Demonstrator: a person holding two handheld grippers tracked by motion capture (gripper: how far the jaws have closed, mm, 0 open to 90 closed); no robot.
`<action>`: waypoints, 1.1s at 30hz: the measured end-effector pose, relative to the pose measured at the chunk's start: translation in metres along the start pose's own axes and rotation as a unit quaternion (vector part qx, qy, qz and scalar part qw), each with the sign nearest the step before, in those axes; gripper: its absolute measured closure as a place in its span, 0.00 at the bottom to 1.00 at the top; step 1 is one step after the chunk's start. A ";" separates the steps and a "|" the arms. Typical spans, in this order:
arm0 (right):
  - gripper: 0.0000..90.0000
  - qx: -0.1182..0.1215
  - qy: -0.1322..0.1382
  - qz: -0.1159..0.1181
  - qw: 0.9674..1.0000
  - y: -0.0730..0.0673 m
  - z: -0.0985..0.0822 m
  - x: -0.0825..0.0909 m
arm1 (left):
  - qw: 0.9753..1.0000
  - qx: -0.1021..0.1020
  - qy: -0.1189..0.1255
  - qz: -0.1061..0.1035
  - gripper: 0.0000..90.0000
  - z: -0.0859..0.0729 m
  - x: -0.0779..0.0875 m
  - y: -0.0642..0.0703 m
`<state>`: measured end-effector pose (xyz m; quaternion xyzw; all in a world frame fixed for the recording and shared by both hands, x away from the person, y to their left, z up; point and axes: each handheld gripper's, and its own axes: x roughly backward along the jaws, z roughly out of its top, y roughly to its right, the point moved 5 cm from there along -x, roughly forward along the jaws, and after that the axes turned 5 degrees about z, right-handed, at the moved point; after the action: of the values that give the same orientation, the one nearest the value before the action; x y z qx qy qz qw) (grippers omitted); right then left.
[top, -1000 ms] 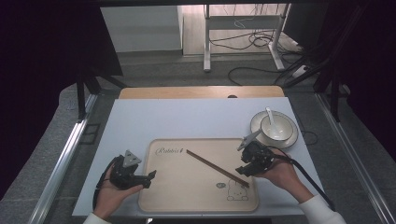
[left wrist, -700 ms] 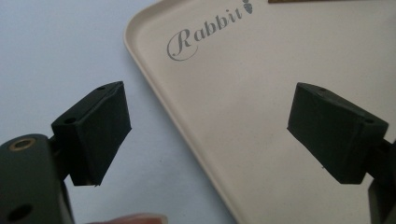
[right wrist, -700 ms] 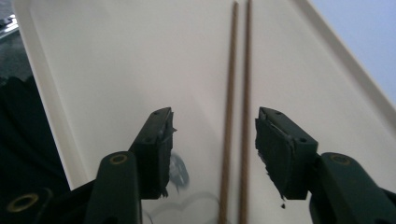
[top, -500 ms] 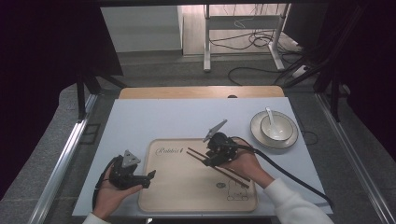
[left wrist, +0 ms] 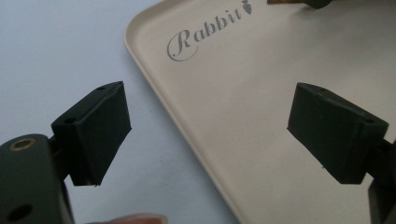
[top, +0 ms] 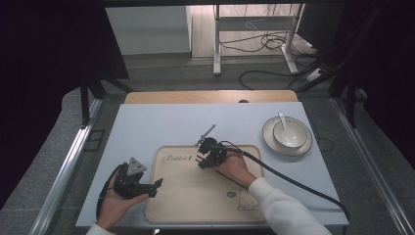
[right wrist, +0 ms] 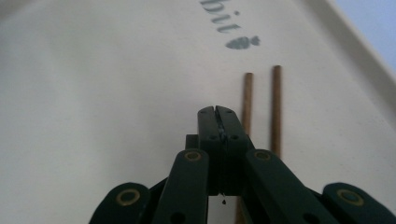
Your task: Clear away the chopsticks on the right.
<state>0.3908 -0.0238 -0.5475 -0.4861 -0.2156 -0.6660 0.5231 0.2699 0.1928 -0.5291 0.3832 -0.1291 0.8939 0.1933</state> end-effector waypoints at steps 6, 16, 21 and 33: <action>0.99 -0.006 -0.006 -0.032 0.999 0.013 -0.001 0.000 | 1.000 -0.001 -0.001 0.000 0.15 0.000 -0.001 -0.001; 0.99 -0.041 -0.010 -0.070 0.997 0.037 -0.016 0.017 | 1.000 -0.001 0.003 0.000 0.15 0.000 0.001 -0.002; 0.99 -0.062 -0.011 -0.071 0.995 0.046 -0.034 0.030 | 1.000 -0.002 0.005 0.000 0.15 0.000 0.001 -0.002; 0.99 -0.090 -0.018 -0.099 0.991 0.057 -0.072 0.055 | 1.000 -0.003 0.004 0.000 0.15 0.001 0.001 -0.001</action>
<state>0.4135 -0.1283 -0.5433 -0.5190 -0.2112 -0.7227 0.4047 0.2700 0.1941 -0.5276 0.3787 -0.1310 0.8952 0.1950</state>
